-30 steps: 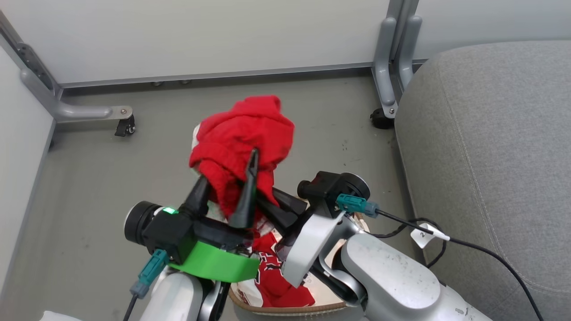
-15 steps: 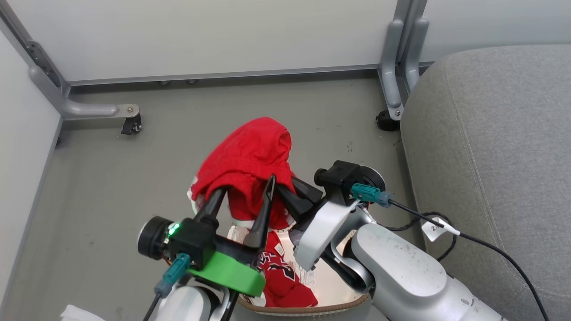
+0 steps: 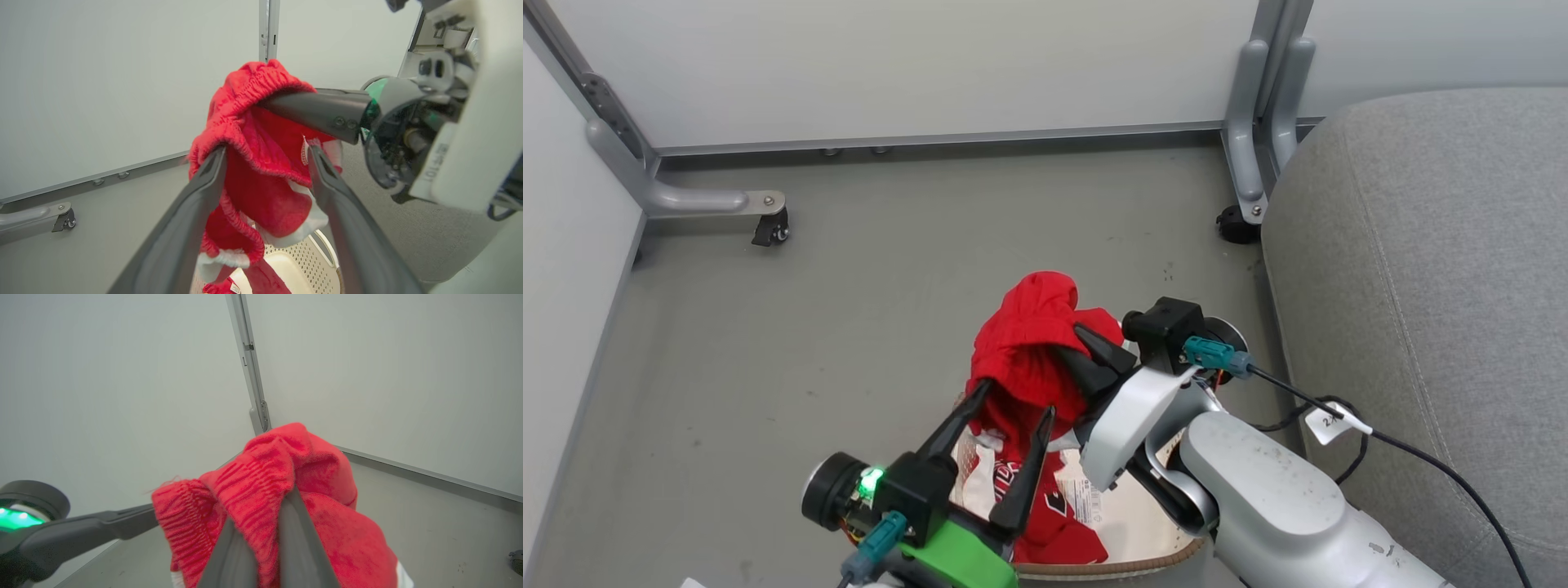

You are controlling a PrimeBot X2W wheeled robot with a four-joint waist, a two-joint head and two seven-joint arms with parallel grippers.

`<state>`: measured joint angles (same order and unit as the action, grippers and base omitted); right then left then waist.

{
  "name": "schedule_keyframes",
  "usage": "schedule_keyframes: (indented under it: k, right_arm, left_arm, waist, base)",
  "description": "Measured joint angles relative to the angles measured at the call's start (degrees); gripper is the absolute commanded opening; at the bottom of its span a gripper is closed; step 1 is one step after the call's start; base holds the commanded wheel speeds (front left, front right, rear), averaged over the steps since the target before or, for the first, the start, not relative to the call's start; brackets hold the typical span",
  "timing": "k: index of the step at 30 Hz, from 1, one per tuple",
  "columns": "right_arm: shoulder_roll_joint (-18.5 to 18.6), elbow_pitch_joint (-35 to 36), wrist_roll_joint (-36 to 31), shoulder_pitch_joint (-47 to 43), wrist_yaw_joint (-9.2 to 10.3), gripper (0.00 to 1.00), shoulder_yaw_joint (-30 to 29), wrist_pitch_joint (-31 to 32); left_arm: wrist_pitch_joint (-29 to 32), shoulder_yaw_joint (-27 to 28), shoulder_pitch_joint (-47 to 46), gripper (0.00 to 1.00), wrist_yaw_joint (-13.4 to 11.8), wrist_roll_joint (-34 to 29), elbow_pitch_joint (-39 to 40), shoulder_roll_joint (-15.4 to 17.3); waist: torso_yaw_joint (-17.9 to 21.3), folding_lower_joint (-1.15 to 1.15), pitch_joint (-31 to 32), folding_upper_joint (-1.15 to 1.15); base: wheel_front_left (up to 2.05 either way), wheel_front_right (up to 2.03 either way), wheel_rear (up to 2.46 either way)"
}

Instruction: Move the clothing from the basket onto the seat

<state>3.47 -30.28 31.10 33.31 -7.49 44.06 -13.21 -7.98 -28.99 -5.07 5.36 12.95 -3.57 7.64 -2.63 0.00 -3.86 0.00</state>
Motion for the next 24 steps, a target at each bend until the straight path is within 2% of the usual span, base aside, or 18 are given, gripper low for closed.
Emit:
schedule_keyframes:
  k: [14,24]
  right_arm:
    - [0.29,-4.2,0.14,0.01,0.0,0.0,-0.97,-1.44]
    - [0.52,-4.47,-0.01,1.03,0.0,0.0,-2.1,-1.63]
  left_arm:
    - [0.87,-2.34,1.18,1.0,0.24,-0.16,1.41,1.76]
    - [0.92,-2.86,1.19,1.0,0.14,-0.15,2.07,2.38]
  waist:
    - [-0.21,0.0,-0.35,0.0]
    - [2.95,0.0,-0.97,0.0]
  base:
    - [0.0,0.0,0.0]
    - [0.0,0.0,0.0]
